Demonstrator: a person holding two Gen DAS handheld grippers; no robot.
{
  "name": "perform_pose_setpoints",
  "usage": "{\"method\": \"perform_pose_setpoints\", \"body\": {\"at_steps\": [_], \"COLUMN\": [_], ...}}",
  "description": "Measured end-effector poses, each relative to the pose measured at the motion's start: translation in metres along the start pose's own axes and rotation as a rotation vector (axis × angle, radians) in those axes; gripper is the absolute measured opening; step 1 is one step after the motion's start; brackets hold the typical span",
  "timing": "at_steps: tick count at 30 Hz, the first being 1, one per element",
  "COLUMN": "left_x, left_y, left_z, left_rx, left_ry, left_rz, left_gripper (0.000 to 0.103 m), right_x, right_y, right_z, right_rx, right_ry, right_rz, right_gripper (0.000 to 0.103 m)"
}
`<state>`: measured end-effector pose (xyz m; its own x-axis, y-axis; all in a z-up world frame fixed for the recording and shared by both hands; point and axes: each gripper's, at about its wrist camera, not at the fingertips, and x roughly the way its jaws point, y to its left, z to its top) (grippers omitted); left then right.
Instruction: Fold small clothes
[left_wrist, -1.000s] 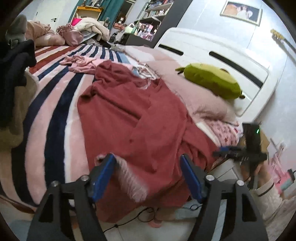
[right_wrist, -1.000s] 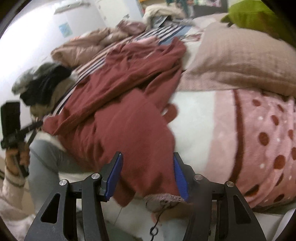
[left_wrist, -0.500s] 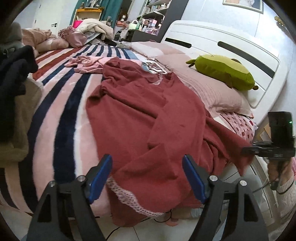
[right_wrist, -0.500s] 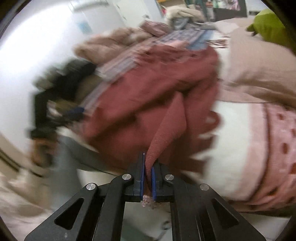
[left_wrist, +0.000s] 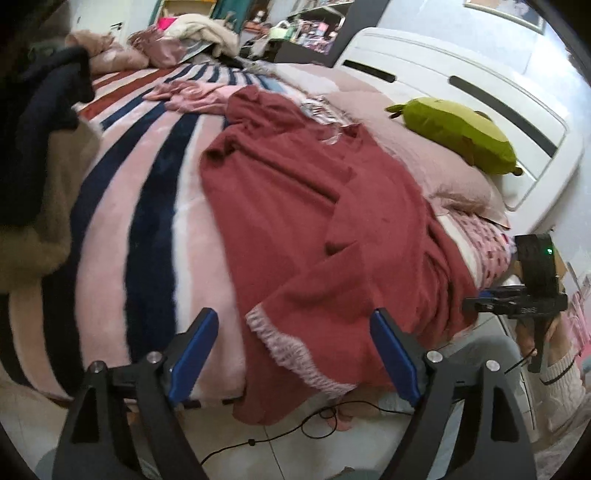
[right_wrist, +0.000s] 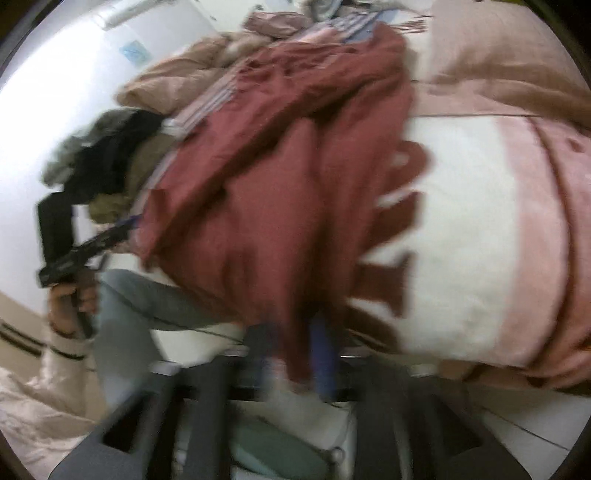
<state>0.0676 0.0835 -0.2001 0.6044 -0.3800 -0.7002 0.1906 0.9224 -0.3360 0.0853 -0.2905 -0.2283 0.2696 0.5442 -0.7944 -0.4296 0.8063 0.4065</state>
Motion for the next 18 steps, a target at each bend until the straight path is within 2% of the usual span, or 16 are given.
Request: {"method": "perform_pose_setpoints", "body": {"at_steps": [1, 5, 7, 9, 12, 15, 17, 18], "left_x": [0.000, 0.009, 0.017, 0.021, 0.025, 0.028, 0.029, 0.029], "left_y": [0.002, 0.003, -0.001, -0.004, -0.007, -0.008, -0.007, -0.005], "left_z": [-0.001, 0.001, 0.004, 0.008, 0.013, 0.017, 0.018, 0.018], "left_rx": [-0.007, -0.038, -0.031, -0.029, -0.025, -0.027, -0.031, -0.036], "left_ry": [0.000, 0.013, 0.018, 0.008, 0.000, -0.005, -0.004, -0.003], "left_rz": [0.001, -0.083, -0.079, -0.074, -0.059, -0.043, -0.019, -0.022], "left_gripper": [0.081, 0.081, 0.081, 0.079, 0.067, 0.053, 0.030, 0.027], "right_x": [-0.001, 0.001, 0.003, 0.003, -0.004, 0.004, 0.010, 0.011], "right_y": [-0.003, -0.013, -0.014, -0.016, -0.014, -0.010, -0.003, -0.003], "right_z": [-0.001, 0.000, 0.003, 0.003, 0.006, 0.018, 0.024, 0.026], "right_rx": [-0.002, 0.039, 0.038, 0.032, 0.006, -0.008, -0.024, -0.029], "right_ry": [0.002, 0.006, -0.007, -0.031, -0.128, -0.167, -0.175, -0.175], "right_rz": [0.009, 0.086, 0.135, 0.168, 0.203, 0.223, 0.236, 0.240], "right_gripper": [0.039, 0.044, 0.051, 0.051, 0.047, 0.043, 0.038, 0.029]}}
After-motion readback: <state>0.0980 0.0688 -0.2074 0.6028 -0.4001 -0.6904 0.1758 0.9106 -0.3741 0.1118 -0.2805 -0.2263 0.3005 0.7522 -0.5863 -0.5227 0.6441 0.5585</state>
